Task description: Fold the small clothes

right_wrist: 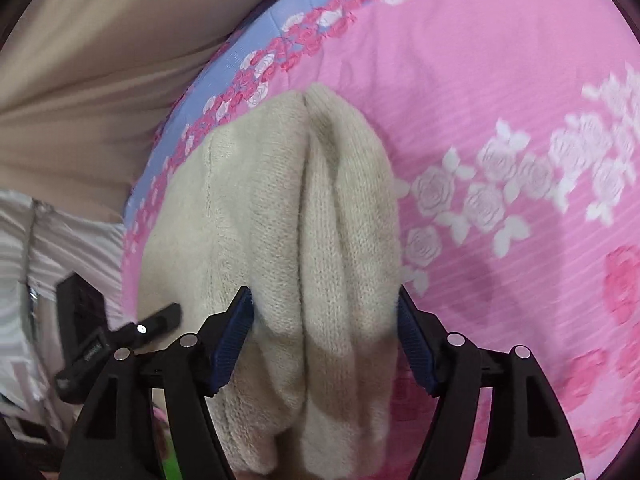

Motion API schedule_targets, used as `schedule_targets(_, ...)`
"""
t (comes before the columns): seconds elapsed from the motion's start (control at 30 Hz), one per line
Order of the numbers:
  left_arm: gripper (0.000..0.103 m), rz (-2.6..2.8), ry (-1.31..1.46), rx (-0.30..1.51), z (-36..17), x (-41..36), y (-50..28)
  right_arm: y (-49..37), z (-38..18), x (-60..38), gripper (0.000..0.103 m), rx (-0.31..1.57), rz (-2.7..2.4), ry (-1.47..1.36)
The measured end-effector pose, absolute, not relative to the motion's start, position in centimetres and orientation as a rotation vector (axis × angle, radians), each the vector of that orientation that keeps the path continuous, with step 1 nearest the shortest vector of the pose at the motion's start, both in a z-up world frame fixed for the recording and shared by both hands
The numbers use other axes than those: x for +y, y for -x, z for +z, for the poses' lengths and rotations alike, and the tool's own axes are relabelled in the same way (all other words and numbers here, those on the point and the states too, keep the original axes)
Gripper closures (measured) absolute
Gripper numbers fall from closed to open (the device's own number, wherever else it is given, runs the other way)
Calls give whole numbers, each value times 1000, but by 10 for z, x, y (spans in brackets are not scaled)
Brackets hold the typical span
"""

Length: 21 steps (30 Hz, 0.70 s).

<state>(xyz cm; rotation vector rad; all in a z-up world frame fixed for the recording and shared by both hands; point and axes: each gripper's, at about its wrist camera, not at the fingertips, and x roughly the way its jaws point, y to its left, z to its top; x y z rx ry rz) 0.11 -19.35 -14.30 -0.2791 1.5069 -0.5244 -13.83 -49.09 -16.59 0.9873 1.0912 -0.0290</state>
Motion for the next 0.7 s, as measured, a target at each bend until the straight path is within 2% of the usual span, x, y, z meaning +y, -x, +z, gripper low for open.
schedule_targets(0.1, 10, -527, 278, 1518, -145, -195, -3, 139, -175, -493, 37, 1073, -10, -1070)
schedule_targets(0.17, 10, -531, 261, 1518, -144, -198, -2, 138, -176, -493, 56, 1060, 15, -1105)
schedule_targets(0.2, 11, -532, 253, 1518, -143, -200, -2, 138, -174, -492, 59, 1058, 15, -1101)
schedule_targets(0.27, 18, -530, 242, 1513, -141, -206, -3, 134, -166, -489, 71, 1062, 13, -1049)
schedule_targets(0.3, 21, -528, 233, 1506, -138, -206, -2, 130, -161, -487, 72, 1066, 6, -1021)
schedule_targets(0.37, 34, -536, 201, 1482, -129, -210, 1, 128, -153, -483, 74, 1069, -6, -979)
schedule_targets(0.47, 47, -549, 166, 1462, -118, -212, 4, 128, -143, -480, 76, 1063, -15, -950)
schedule_targets(0.57, 53, -555, 142, 1446, -106, -213, 8, 131, -132, -477, 77, 1051, -19, -928)
schedule_targets(0.7, 55, -568, 107, 1413, -88, -216, 13, 135, -108, -472, 77, 1024, -21, -871)
